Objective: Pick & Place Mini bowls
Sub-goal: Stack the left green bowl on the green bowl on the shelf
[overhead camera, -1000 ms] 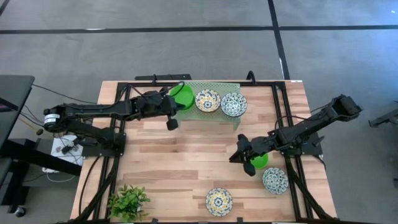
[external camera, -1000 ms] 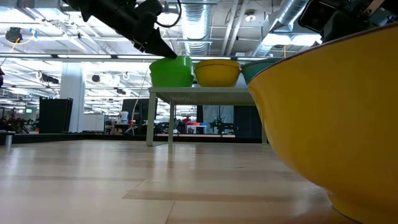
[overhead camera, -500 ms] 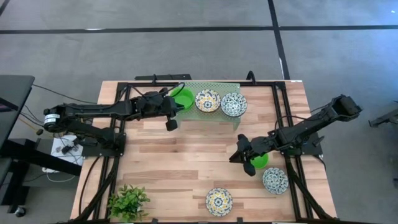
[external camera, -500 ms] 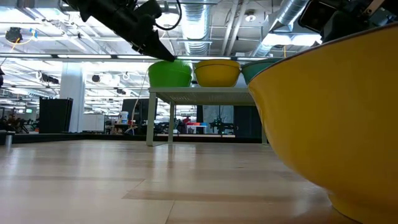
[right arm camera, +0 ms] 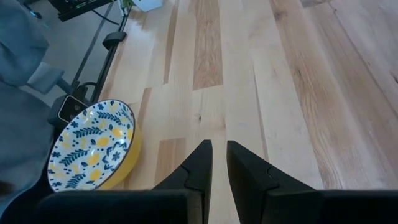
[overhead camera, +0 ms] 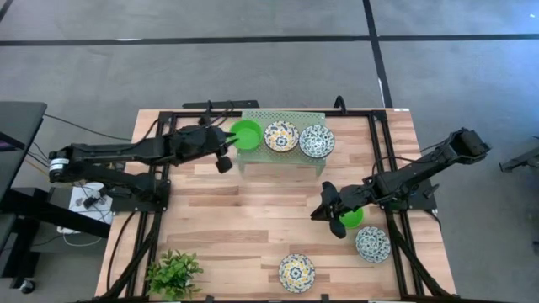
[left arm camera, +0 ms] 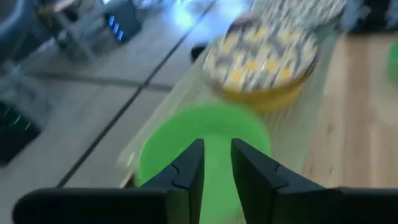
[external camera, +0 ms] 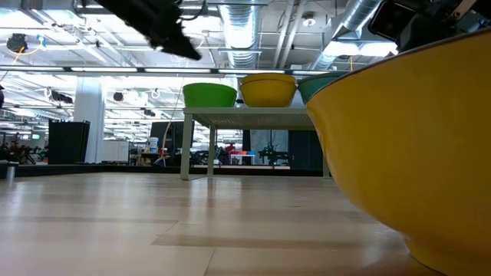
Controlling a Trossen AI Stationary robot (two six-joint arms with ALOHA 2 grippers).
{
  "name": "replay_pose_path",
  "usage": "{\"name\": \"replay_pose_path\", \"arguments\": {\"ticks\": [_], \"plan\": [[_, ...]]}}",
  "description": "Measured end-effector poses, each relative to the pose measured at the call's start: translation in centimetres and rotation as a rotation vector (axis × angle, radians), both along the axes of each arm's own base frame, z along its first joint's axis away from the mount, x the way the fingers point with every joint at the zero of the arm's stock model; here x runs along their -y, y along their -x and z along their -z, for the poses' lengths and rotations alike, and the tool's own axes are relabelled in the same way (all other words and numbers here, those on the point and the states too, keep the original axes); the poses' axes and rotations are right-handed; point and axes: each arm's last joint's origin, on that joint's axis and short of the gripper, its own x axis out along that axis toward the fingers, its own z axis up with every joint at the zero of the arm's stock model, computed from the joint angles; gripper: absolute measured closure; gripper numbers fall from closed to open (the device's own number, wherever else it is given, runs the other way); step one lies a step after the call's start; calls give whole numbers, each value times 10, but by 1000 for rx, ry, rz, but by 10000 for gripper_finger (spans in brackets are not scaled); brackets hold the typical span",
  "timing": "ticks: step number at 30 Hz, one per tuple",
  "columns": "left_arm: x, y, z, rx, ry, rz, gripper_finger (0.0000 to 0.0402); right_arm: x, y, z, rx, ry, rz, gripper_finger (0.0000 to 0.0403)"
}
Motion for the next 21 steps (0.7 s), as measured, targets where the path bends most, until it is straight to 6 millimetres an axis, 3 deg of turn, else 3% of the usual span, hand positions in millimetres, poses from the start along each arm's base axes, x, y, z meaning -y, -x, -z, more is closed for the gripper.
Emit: {"name": "replay_pose_path", "arguments": {"ticks": [8, 16, 21], "plan": [[-3, 27, 9, -77, 101, -290, 388, -1, 0, 0, -29, -109, 71, 358], [-23, 22, 45, -175, 180, -361, 395, -7, 3, 0, -19, -88, 62, 358], [-28, 8, 48, -109, 230, -288, 394, -9, 3, 0, -21, -87, 55, 358]]}}
